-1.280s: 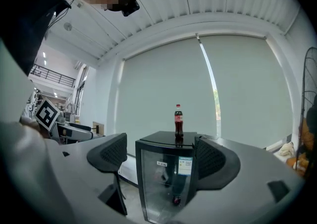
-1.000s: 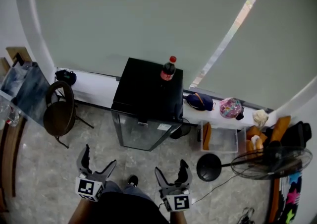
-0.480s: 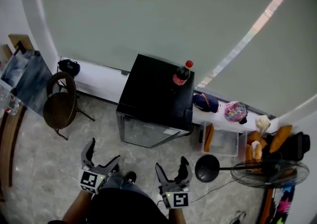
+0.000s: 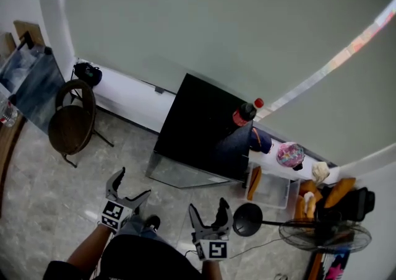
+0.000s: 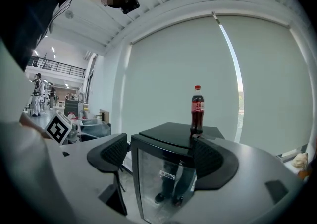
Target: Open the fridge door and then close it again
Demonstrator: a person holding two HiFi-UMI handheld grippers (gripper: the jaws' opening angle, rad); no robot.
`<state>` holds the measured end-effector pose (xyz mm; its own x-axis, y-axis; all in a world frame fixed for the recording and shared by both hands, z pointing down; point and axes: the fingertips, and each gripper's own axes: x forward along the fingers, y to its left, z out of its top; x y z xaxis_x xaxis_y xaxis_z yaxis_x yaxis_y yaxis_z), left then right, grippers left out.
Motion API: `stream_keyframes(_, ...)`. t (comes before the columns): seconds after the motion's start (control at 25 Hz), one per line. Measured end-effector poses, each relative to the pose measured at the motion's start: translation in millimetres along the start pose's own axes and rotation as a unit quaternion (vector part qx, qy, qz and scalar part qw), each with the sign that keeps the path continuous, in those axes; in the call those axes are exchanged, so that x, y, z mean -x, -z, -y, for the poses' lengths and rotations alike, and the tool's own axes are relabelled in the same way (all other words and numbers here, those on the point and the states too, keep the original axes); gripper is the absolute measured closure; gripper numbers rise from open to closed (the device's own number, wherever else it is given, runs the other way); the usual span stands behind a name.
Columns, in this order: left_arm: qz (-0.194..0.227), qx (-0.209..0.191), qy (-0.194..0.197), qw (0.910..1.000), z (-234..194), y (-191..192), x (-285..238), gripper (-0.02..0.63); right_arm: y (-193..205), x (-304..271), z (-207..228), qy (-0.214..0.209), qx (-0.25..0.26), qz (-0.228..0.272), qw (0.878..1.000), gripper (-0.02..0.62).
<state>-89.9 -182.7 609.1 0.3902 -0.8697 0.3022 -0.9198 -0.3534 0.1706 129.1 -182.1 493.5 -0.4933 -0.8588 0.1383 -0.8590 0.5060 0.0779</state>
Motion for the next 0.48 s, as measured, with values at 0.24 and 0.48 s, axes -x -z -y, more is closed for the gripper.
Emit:
stream_keyframes(0.24, -0.031, -0.005, 0.023, 0.9992, -18, 25, -31, 0.137, 12, -34, -10, -0.013, 0.004, -0.012, 1.0, 0.178)
stream_keyframes(0.48, -0.036, -0.015, 0.05, 0.998, -13, 46, -63, 0.176, 30, -60, -20, -0.023, 0.023, -0.036, 0.999, 0.178)
